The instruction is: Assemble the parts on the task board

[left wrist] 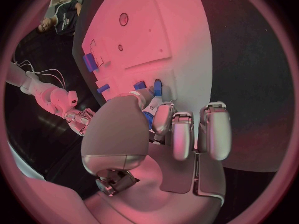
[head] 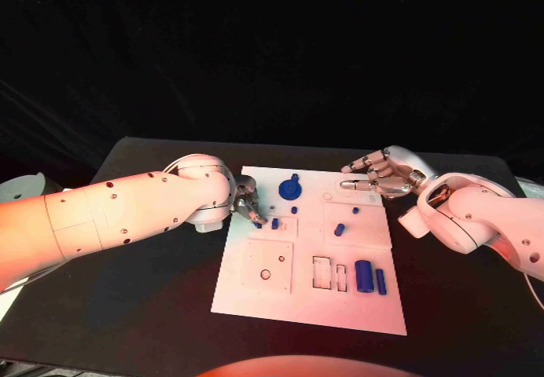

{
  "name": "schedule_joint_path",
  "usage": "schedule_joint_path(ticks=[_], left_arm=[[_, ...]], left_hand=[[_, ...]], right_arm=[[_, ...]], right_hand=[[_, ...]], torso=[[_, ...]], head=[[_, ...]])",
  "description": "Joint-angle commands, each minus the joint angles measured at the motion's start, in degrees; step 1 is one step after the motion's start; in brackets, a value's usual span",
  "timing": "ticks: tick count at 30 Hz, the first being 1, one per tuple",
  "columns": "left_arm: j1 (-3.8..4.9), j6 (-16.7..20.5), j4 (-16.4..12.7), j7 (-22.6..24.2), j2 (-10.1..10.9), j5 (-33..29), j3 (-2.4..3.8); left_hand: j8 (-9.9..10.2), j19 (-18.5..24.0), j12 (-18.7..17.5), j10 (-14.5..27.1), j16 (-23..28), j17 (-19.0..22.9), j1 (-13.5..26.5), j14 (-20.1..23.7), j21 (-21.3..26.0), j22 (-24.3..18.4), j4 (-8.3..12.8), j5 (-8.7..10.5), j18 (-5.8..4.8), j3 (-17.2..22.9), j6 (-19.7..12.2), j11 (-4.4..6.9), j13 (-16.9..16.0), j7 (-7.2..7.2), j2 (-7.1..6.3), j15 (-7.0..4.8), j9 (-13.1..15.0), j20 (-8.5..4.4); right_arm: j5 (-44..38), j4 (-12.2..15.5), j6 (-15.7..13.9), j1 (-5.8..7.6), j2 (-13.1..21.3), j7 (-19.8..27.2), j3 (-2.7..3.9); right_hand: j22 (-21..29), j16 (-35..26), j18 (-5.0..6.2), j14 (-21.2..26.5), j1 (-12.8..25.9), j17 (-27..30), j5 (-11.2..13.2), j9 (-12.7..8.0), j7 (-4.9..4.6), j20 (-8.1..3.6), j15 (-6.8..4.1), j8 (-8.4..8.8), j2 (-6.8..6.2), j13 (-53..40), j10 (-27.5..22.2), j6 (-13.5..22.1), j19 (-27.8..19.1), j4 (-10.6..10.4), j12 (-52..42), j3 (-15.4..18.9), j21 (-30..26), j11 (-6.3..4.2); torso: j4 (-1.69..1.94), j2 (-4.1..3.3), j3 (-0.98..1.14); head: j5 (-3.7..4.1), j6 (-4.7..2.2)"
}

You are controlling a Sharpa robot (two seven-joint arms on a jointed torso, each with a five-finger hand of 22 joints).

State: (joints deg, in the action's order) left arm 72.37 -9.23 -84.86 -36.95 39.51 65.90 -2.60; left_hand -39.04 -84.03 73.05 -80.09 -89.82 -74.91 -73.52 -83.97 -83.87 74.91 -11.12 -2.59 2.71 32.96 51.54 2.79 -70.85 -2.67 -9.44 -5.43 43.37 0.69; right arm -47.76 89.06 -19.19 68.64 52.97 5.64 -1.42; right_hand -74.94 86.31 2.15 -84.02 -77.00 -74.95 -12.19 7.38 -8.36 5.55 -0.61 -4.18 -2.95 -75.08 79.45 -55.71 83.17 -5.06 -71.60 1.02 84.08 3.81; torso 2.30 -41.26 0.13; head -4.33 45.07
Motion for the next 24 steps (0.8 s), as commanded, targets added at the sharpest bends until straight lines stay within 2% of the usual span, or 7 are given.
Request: schedule_joint_path(ticks=[1,11,24], left_arm=[[-0.67,-1.4,0.1,-0.3,-0.3,-0.2,-0.36],[-0.81,-1.2,0.4,-1.3,-0.4,-0.7,-0.41],[-0.83,-0.7,0.7,-3.8,-0.6,-0.7,-0.49]], left_hand=[[-0.3,-1.9,0.4,-0.3,-0.2,-15.1,0.2,-6.0,-0.2,7.4,0.4,-0.07,-0.67,-0.3,1.5,0.11,-0.1,1.78,-0.36,-0.40,0.6,-0.30],[-1.0,-2.1,0.6,-0.5,-0.2,-15.1,3.0,-6.0,-0.3,7.7,-1.2,-0.05,-0.74,-5.2,2.5,0.22,-0.3,1.98,-2.13,-0.50,1.1,-0.41],[-1.4,-2.7,1.3,-1.2,-0.2,-15.1,4.1,-6.0,-1.1,8.8,-3.4,-0.08,-0.99,-11.6,3.1,0.65,-1.0,2.43,-0.77,-0.88,1.6,-0.73]], right_arm=[[-0.1,0.1,0.8,-0.04,0.0,0.5,0.00],[-0.1,0.2,0.8,-0.04,0.1,0.5,0.01],[-0.1,0.2,1.1,-0.04,0.2,0.3,0.01]], right_hand=[[-2.5,-0.3,0.70,-4.4,0.0,-8.4,-0.4,0.1,-0.06,-0.18,-0.17,-0.20,0.75,-0.5,0.0,-0.5,-0.3,0.0,0.2,0.2,-0.1,-0.37],[-2.5,-0.3,0.70,-4.4,0.0,-8.4,-0.4,0.1,-0.06,-0.18,-0.17,-0.20,0.75,-0.5,0.0,-0.5,-0.3,0.0,0.2,0.2,-0.1,-0.37],[-2.5,-0.3,0.70,-4.4,0.0,-8.4,-0.4,0.1,-0.06,-0.18,-0.17,-0.20,0.75,-0.5,0.0,-0.5,-0.3,0.0,0.2,0.2,-0.1,-0.37]], torso=[[-0.04,-0.01,0.01],[0.03,0.01,0.02],[-0.02,-0.01,0.02]], head=[[0.10,0.08],[0.16,0.20],[0.17,0.28]])
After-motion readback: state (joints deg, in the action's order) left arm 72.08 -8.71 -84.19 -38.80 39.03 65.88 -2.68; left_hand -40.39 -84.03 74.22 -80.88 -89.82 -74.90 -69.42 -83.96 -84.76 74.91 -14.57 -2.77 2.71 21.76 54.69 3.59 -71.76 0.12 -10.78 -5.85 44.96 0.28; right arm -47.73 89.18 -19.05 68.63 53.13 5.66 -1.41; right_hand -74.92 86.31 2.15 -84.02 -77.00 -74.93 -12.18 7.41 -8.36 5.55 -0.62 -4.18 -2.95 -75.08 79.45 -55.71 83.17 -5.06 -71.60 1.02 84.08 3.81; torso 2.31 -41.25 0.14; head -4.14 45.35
